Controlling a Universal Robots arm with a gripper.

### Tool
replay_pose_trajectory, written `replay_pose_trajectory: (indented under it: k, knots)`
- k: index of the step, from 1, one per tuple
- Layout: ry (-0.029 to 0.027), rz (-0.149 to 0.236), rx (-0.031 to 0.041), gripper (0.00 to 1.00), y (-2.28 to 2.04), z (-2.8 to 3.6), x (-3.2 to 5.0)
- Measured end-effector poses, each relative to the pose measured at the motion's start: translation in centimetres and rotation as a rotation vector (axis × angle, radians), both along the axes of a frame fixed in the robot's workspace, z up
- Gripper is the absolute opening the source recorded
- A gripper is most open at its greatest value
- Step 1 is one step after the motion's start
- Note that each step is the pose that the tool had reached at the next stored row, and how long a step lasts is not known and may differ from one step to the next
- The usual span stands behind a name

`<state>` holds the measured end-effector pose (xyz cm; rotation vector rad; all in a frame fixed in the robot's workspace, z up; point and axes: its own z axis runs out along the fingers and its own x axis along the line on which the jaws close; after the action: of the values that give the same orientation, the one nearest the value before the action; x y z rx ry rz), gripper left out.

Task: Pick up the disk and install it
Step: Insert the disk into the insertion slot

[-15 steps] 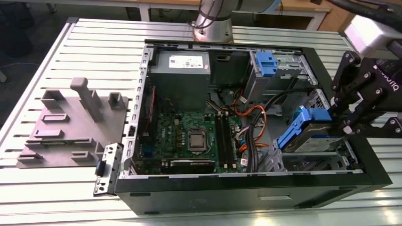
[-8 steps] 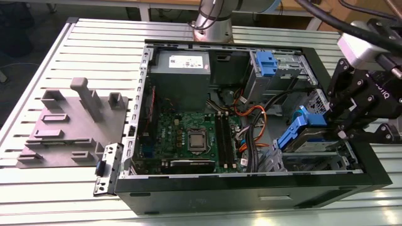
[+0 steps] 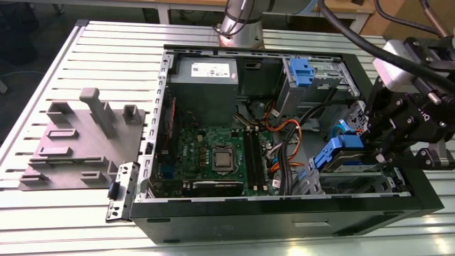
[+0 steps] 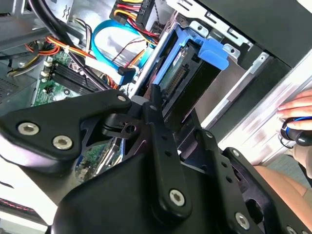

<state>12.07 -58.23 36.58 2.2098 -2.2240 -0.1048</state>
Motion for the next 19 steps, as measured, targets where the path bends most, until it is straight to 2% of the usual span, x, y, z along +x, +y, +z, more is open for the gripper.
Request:
replay_pose_trajectory:
  k: [4, 11, 12, 16, 17, 19]
  knots:
    - [0.0000, 0.000, -0.0003, 0.35, -0.01, -0.54, 0.00]
    - [0.0000, 0.000, 0.0002, 0.36, -0.02, -0.58, 0.00]
    - [0.0000, 0.000, 0.0003, 0.42, -0.02, -0.58, 0.00]
    - [0.0000, 0.000, -0.0001, 0.42, -0.01, -0.58, 0.00]
    - [-0.0012, 0.000, 0.0003, 0.42, -0.01, -0.65, 0.00]
    - [-0.0075, 0.001, 0.0010, 0.42, 0.00, -0.85, -0.06]
